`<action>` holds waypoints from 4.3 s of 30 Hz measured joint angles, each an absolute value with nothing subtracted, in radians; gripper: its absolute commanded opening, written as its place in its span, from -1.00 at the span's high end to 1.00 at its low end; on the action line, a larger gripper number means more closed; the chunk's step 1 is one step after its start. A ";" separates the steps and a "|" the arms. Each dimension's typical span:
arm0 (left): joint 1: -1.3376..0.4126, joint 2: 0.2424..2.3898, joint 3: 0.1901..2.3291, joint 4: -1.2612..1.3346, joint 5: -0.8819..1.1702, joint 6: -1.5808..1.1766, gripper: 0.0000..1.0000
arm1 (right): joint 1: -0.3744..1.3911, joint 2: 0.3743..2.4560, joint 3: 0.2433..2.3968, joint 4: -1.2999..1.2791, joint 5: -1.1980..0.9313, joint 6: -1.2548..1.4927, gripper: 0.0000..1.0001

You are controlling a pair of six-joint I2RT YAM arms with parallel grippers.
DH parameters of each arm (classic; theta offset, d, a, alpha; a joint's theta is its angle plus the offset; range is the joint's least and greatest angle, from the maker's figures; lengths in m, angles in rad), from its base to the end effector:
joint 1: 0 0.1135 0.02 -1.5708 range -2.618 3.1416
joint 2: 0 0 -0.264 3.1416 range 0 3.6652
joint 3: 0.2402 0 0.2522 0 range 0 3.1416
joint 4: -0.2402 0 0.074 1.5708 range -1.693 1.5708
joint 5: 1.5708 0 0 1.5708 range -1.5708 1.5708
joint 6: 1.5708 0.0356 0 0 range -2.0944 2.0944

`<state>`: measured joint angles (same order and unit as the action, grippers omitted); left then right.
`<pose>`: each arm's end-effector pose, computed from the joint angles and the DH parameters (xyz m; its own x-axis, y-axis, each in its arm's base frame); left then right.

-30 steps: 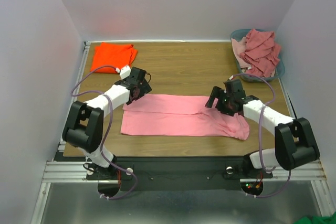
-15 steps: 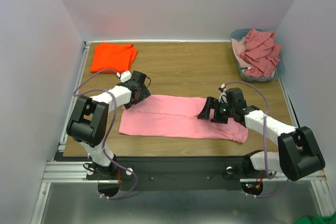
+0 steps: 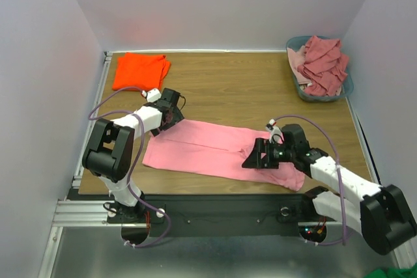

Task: Fold and stack the t-shirts
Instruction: Fold the tshirt

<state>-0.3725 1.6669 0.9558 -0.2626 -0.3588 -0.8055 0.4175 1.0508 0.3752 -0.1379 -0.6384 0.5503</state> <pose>0.3123 -0.1086 0.1731 -0.6467 -0.4723 -0.5989 -0.4468 0.8710 -0.2043 0.1632 0.0956 0.1617 -0.9322 0.0459 -0.3591 -0.2491 0.6383 0.7284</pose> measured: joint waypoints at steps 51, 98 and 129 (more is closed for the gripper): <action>-0.897 1.518 0.773 -0.233 -0.278 -1.137 -0.97 | 0.354 2.545 2.099 -0.088 -0.369 0.329 -1.00; -0.980 1.124 0.480 -0.286 -0.110 -1.195 0.02 | 0.395 0.893 0.479 -0.369 -0.203 0.649 -0.99; -0.980 1.183 0.474 -0.229 -0.038 -1.178 1.00 | 0.638 1.062 0.392 -0.311 -0.268 0.815 0.99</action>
<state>-0.9798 1.1828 0.4740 -0.2291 -0.0376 -1.1778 0.6376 1.0618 0.3916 -0.3111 -0.2684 0.8154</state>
